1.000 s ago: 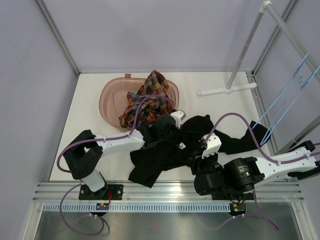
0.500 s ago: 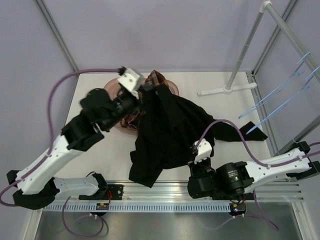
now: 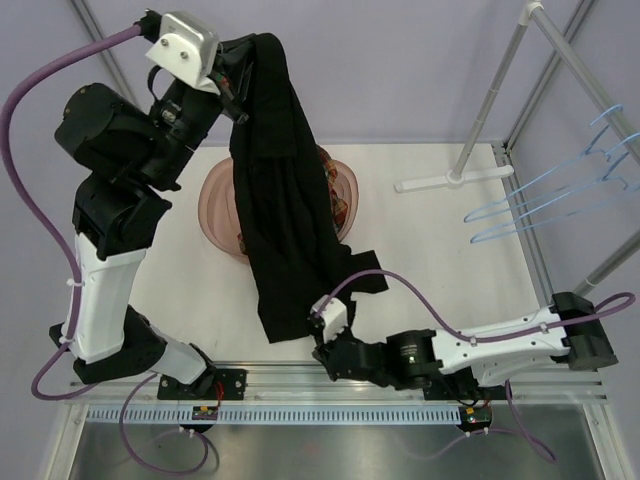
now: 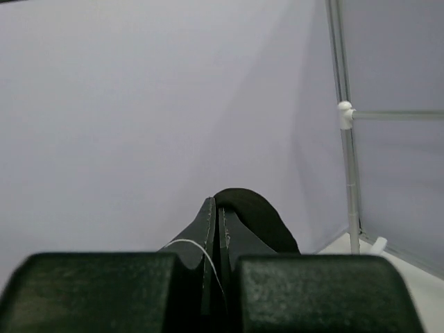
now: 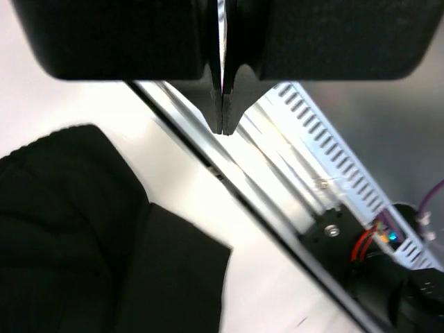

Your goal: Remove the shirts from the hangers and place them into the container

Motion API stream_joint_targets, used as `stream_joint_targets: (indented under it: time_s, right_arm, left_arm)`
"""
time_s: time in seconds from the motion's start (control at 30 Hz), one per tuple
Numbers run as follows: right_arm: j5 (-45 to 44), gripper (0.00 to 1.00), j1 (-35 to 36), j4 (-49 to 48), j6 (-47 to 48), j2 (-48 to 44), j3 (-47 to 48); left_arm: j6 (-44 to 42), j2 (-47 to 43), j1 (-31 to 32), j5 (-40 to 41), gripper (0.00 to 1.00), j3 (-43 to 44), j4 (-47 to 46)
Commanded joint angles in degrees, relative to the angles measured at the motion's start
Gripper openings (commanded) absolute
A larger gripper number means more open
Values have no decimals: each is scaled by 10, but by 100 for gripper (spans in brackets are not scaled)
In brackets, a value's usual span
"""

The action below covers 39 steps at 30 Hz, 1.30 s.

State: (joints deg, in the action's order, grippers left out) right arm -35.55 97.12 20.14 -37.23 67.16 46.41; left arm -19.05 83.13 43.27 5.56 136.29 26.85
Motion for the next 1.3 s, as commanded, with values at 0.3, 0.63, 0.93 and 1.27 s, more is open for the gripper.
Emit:
stream_joint_targets:
  time_s: [0.3,0.63,0.93,1.27]
  right_arm:
    - [524,0,-176,-290,14,191,124]
    - [638,0,-248,-495,-105,229,80]
    - [485,0,-244,-688,-167,92,-141]
    - [494,0,-310,-617,-123,69,-79]
  left_arm:
    - [41,-17,-7,-52,0,1,66]
    - [40,-35,-7,-61,0,13,85]
    - [-15,-39,-8,3,0,-10,90]
    - [-5,-50,-9,0,0,-44,82]
